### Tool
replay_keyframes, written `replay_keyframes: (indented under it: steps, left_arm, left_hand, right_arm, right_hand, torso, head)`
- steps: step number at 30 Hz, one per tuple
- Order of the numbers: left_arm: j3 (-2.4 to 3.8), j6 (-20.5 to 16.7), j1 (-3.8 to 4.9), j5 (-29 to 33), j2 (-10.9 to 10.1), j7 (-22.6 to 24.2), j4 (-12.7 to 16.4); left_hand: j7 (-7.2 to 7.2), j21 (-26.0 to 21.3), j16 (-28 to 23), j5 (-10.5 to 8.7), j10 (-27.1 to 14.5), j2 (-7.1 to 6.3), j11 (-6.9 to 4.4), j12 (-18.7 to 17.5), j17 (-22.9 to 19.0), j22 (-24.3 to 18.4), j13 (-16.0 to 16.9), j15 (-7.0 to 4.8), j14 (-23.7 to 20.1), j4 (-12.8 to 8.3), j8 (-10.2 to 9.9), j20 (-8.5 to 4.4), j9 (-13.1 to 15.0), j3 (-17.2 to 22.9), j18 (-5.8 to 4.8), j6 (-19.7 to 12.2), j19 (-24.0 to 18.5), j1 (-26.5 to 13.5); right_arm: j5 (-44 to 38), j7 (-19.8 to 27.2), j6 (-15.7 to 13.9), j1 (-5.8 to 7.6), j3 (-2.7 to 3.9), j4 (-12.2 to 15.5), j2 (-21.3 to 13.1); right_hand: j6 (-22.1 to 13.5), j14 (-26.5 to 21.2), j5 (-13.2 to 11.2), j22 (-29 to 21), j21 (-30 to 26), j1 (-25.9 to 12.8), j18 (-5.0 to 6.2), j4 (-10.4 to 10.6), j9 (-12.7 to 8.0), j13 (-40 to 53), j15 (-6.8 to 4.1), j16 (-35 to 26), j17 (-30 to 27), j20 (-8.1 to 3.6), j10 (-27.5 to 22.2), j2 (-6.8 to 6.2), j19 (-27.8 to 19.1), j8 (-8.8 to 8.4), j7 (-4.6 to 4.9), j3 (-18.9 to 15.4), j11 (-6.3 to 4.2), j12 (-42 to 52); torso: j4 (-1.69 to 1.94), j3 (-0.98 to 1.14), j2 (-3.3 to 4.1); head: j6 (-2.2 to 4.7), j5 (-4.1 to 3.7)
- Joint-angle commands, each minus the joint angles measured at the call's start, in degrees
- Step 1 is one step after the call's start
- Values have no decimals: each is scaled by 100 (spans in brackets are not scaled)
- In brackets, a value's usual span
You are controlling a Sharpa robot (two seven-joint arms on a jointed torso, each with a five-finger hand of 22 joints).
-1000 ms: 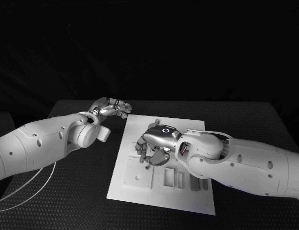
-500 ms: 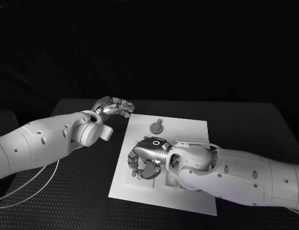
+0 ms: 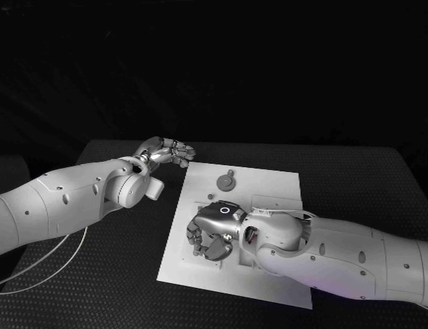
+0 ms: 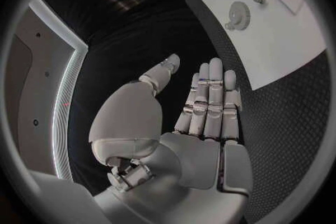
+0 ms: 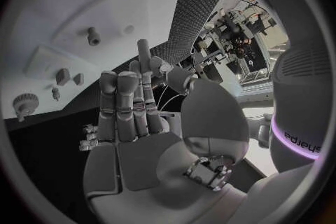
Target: Assemble the parts on the task board
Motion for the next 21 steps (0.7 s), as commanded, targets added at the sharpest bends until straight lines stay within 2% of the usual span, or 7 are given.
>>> replay_keyframes:
  steps: [1,6,21]
  left_arm:
    - [4,65,7,24,18,51,2]
    - [4,65,7,24,19,51,1]
    - [4,66,6,24,21,53,-2]
  left_hand:
    - [-5,-34,-32,-3,20,0,11,-33,9,6,-10,-6,44,22,3,-9,-8,11,77,-31,37,22]
    - [-4,-35,-34,-2,21,0,11,-33,12,7,-10,-6,44,23,4,-9,-8,10,76,-31,38,21]
    - [-4,-39,-41,-1,22,1,12,-36,23,11,-11,-5,45,27,6,-9,-10,8,75,-33,40,19]
  right_arm:
    - [-332,-84,42,-7,-20,-24,16]
    - [-423,-125,88,-9,-58,-64,25]
    - [-538,-183,61,-33,-85,-237,115]
  right_hand:
    - [7,-42,34,8,39,50,182,-15,6,45,-72,26,-1,-20,203,72,14,22,-5,31,-106,44]
    - [9,-39,34,10,42,50,182,-20,12,49,-73,29,-1,-22,204,69,17,24,-6,35,-108,49]
    - [11,-36,34,13,46,48,181,-26,22,54,-74,32,-1,-25,203,65,18,26,-8,42,-109,57]
  torso:
    - [0,-1,-2]
    - [1,-2,-2]
    - [-1,-2,-2]
  head:
    - [-4,7]
    - [-13,0]
    - [-31,31]
